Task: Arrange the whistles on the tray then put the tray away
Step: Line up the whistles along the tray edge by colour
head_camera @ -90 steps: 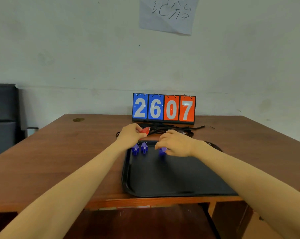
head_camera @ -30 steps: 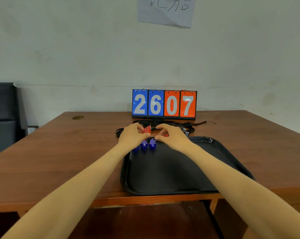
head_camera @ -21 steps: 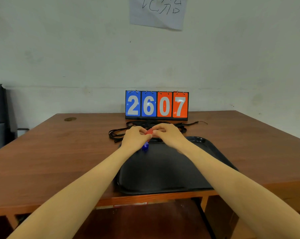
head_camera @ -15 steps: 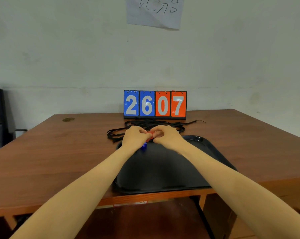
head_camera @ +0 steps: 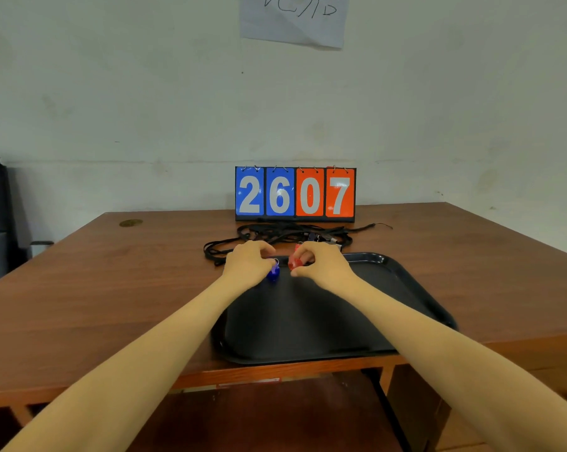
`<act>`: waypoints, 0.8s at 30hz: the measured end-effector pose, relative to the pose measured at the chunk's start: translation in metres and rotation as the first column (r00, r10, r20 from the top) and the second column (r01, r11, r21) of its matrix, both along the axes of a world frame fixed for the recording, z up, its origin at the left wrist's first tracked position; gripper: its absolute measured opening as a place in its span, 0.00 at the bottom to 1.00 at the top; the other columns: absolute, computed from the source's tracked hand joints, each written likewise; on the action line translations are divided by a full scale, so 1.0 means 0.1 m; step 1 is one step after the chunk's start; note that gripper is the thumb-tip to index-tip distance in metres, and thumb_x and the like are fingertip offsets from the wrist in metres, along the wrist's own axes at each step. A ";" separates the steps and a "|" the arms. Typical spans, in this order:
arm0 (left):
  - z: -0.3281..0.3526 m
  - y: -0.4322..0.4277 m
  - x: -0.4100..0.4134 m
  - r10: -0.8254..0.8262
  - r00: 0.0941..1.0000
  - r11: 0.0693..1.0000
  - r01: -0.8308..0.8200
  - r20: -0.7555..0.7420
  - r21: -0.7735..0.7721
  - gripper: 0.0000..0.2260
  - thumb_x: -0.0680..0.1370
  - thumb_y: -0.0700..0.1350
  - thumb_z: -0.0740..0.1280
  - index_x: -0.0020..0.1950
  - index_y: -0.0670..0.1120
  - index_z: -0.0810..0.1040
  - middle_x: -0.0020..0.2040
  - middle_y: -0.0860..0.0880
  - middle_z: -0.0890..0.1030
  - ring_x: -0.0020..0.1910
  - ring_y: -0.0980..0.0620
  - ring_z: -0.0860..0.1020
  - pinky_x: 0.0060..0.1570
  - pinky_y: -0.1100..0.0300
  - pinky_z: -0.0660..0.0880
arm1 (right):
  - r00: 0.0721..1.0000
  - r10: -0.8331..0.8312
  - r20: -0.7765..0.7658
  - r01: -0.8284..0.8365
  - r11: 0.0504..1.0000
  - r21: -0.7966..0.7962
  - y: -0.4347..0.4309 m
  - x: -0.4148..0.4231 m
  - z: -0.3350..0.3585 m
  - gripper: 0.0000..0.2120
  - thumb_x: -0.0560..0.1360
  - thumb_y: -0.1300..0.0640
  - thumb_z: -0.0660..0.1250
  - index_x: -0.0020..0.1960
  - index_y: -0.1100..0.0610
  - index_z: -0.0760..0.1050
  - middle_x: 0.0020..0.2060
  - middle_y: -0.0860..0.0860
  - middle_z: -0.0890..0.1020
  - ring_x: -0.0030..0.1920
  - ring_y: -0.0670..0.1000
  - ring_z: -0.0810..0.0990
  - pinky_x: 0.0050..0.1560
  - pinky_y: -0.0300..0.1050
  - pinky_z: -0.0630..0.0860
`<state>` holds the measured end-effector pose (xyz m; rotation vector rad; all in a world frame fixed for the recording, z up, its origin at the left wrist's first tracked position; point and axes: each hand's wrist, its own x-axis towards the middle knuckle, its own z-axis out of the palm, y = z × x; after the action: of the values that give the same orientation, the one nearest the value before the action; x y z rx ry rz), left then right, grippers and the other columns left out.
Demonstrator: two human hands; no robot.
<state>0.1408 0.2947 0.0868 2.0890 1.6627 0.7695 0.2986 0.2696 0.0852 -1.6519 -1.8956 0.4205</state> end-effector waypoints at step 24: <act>-0.07 0.01 -0.03 -0.035 0.924 0.980 0.107 -0.382 0.170 0.21 0.75 0.57 0.65 0.66 0.52 0.73 0.62 0.51 0.77 0.65 0.49 0.70 0.68 0.50 0.58 | 0.996 -0.009 0.088 0.013 0.999 -0.044 0.17 0.10 -0.03 0.23 0.71 0.46 0.71 0.63 0.51 0.73 0.54 0.50 0.81 0.55 0.50 0.78 0.61 0.53 0.74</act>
<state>0.1376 0.2958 0.0802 2.5474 1.7447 0.5423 0.3087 0.2868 0.0824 -1.7359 -1.9526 0.3943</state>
